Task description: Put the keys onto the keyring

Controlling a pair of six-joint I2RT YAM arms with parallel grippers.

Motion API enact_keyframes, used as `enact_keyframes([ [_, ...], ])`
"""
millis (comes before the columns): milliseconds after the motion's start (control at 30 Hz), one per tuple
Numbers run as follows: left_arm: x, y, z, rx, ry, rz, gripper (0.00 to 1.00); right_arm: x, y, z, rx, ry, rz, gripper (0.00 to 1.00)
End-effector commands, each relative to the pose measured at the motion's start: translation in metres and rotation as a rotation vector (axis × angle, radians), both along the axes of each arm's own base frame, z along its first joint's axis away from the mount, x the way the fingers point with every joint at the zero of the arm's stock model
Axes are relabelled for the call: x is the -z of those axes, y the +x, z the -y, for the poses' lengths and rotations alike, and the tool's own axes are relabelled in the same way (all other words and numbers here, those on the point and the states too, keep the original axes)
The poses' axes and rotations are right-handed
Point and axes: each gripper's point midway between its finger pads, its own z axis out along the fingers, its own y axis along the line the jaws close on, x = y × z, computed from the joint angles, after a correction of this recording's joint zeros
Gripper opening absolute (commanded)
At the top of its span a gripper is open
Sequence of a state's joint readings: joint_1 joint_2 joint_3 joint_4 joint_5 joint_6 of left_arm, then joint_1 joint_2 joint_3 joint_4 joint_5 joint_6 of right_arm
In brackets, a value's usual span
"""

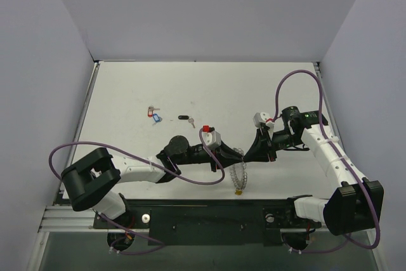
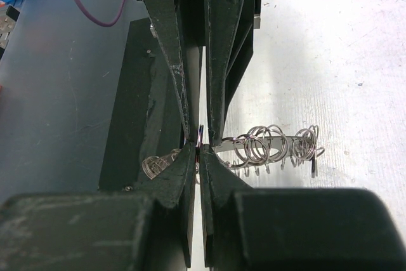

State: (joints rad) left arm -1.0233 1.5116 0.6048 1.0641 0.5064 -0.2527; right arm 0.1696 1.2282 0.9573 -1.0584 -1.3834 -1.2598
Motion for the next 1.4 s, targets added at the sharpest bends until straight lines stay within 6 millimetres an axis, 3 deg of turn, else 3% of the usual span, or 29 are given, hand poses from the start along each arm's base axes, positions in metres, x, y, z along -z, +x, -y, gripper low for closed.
enact_keyframes([
  [0, -0.026, -0.004, 0.007, 0.031, -0.06, 0.044, 0.23, -0.019, -0.006, -0.003, 0.002, 0.06, 0.004, 0.0],
  [167, -0.02, -0.006, 0.009, 0.043, -0.029, 0.047, 0.13, -0.019, -0.006, -0.003, 0.002, 0.061, 0.008, 0.0],
  [200, -0.02, -0.005, 0.009, 0.046, -0.023, 0.049, 0.02, -0.019, -0.006, -0.003, 0.002, 0.061, 0.008, 0.0],
  [233, -0.015, -0.005, 0.009, 0.046, -0.002, 0.045, 0.0, -0.019, -0.006, -0.003, 0.003, 0.061, 0.01, 0.0],
  [433, -0.007, -0.005, 0.004, 0.042, 0.059, 0.084, 0.0, -0.02, -0.008, -0.002, 0.003, 0.065, 0.026, 0.0],
  [500, -0.006, -0.005, -0.001, 0.028, 0.075, 0.122, 0.0, -0.022, -0.009, 0.001, 0.013, 0.064, 0.032, 0.24],
  [533, -0.007, -0.004, -0.003, 0.022, 0.079, 0.136, 0.0, -0.024, -0.008, 0.004, 0.025, 0.065, 0.041, 0.4],
  [600, -0.008, -0.005, -0.009, 0.014, 0.096, 0.193, 0.0, -0.028, -0.006, 0.009, 0.058, 0.065, 0.06, 0.53],
  [733, -0.019, -0.015, -0.025, 0.045, 0.087, 0.376, 0.0, -0.031, -0.002, 0.022, 0.136, 0.052, 0.123, 0.64],
  [833, -0.033, -0.026, -0.041, 0.054, 0.015, 0.532, 0.0, -0.028, 0.007, 0.033, 0.207, 0.034, 0.125, 0.67],
  [967, -0.047, -0.037, -0.05, 0.085, -0.003, 0.586, 0.0, -0.024, 0.017, 0.044, 0.29, 0.021, 0.042, 0.7],
  [1200, -0.082, -0.059, -0.063, 0.158, -0.144, 0.56, 0.0, -0.018, 0.024, 0.053, 0.325, -0.006, 0.028, 0.7],
  [1367, -0.087, -0.061, -0.067, 0.184, -0.183, 0.517, 0.0, -0.016, 0.024, 0.055, 0.321, -0.009, 0.02, 0.7],
])
